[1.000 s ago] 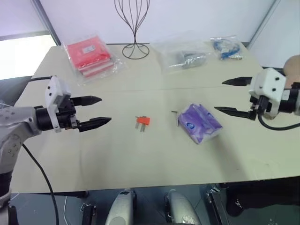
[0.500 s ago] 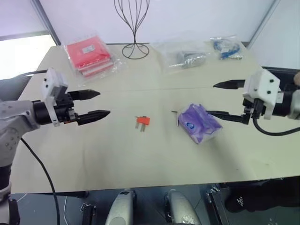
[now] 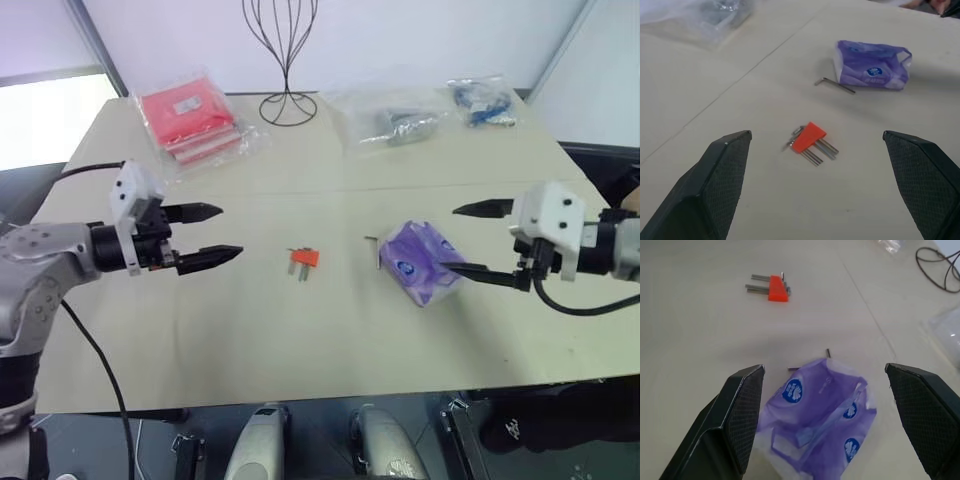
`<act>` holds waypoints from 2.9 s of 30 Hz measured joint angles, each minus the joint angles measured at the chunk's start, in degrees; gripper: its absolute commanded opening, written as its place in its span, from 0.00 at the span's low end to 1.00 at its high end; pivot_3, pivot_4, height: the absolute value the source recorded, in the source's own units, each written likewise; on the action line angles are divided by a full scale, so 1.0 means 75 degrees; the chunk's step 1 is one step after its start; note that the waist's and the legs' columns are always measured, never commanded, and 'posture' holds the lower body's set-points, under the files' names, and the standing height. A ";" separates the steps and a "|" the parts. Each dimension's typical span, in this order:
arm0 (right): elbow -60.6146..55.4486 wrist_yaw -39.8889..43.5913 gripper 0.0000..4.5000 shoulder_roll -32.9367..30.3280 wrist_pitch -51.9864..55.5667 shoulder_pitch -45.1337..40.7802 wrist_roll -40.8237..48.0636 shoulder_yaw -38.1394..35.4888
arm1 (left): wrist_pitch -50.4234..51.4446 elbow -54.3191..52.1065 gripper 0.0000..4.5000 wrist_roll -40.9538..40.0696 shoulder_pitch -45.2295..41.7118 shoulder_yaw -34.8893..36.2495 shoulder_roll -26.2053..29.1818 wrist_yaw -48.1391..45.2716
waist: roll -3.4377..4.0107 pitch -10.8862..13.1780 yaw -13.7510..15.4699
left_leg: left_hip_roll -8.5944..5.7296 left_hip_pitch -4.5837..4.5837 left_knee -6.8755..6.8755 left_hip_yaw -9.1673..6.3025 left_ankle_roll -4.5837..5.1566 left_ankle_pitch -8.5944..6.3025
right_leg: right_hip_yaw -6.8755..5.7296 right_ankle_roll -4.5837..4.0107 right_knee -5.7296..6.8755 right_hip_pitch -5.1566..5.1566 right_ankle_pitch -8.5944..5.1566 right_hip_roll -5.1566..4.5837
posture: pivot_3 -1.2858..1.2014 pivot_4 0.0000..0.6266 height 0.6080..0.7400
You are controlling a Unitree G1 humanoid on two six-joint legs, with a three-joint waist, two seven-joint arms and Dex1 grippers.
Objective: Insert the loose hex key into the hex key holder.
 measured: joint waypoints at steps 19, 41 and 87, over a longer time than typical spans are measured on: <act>0.2156 -0.0430 0.89 0.1095 -0.2439 -0.0096 -0.2713 0.2560 | 0.0015 -0.0563 0.98 0.0183 0.0439 0.0010 -0.0236 0.0328 | 0.0000 0.0000 -0.0034 | 0.0001 0.0009 0.0015 0.0010 0.0000 0.0000 | 0.0004 0.0004 0.0016 0.0003 0.0002 0.0016 | 0.52 0.24 1.00; 0.3508 -0.2971 0.02 0.2083 -0.2324 -0.1688 -0.4157 0.2132 | -0.0101 -0.0928 1.00 0.0160 0.0652 0.0075 -0.0526 0.0778 | 0.0001 0.0000 -0.0029 | -0.0001 0.0012 0.0051 0.0004 -0.0001 0.0001 | 0.0005 0.0005 0.0044 0.0012 0.0004 0.0016 | 0.52 0.24 1.00; 0.1110 -0.2959 0.99 0.3732 0.1679 -0.2881 -0.2066 0.3588 | -0.0247 -0.0696 1.00 0.0399 0.0489 -0.0333 -0.0810 0.0835 | 0.0003 0.0002 -0.0032 | 0.0001 0.0011 0.0058 0.0019 0.0013 -0.0006 | 0.0014 0.0009 0.0093 -0.0014 0.0004 0.0023 | 0.52 0.24 1.00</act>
